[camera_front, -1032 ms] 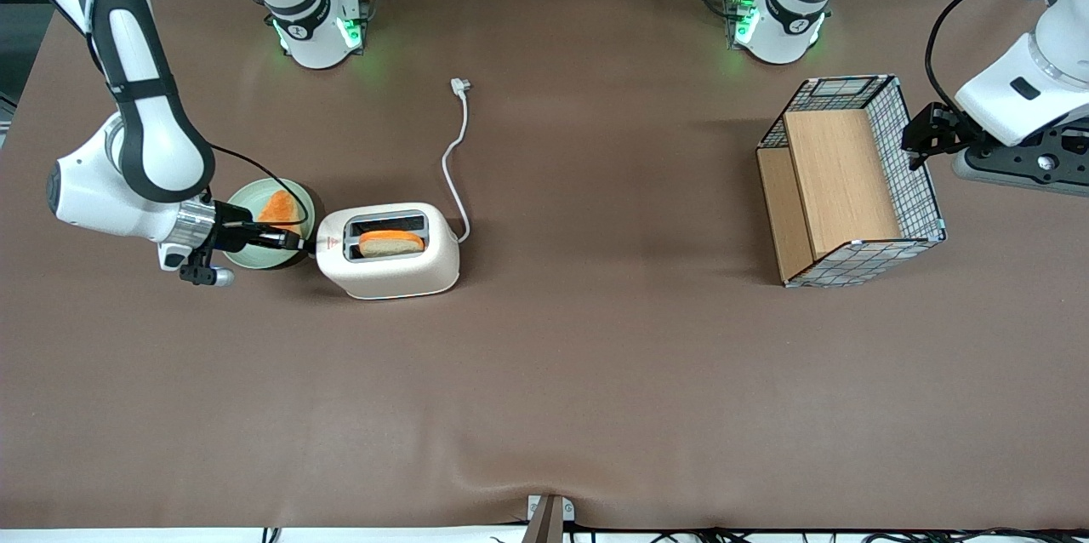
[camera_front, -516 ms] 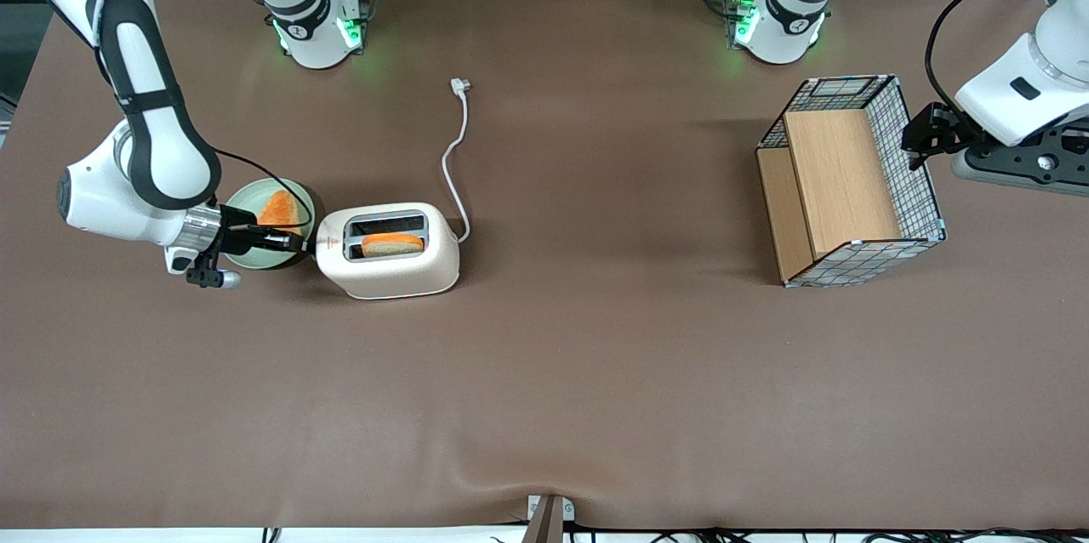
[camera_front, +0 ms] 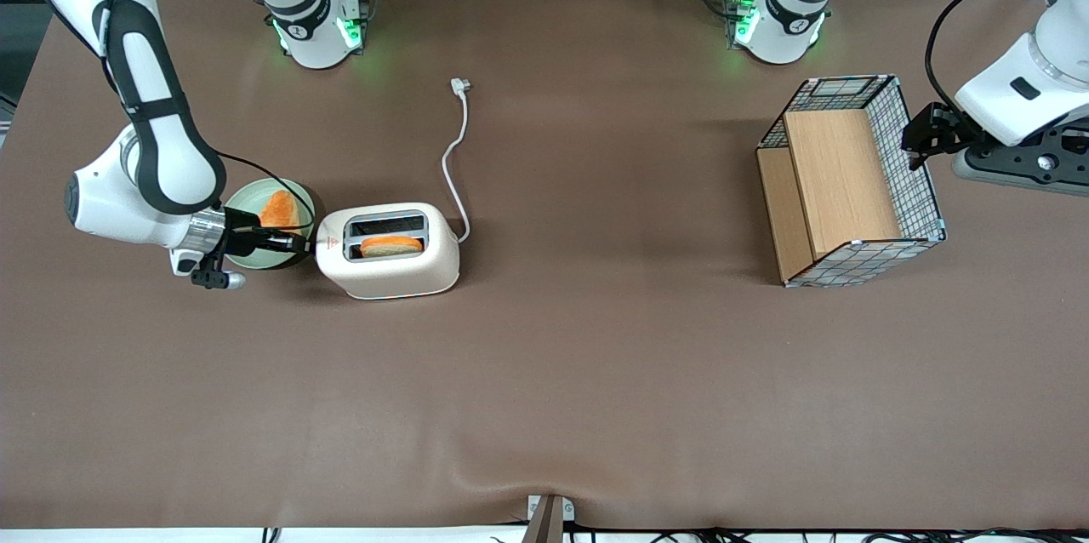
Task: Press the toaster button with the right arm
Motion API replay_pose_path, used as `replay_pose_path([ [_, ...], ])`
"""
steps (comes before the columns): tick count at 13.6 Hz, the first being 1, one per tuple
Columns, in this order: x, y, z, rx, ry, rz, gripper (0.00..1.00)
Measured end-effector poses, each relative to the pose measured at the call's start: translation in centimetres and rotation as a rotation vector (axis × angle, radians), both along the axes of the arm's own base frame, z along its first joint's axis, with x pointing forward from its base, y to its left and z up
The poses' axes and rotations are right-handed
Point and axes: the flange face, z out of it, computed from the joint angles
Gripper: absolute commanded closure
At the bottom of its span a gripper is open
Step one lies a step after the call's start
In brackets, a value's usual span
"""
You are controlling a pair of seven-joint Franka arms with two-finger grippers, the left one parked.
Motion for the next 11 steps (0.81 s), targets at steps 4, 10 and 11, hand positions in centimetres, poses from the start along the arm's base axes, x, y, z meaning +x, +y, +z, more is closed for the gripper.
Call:
replay_pose_path([
  [4,-0.03,-0.02,-0.32,0.0,0.005,-0.002,1.0],
  [10,-0.03,-0.03,-0.34,0.001,-0.006,0.014,1.0],
  [11,-0.03,-0.04,-0.35,0.001,-0.006,0.015,1.0],
])
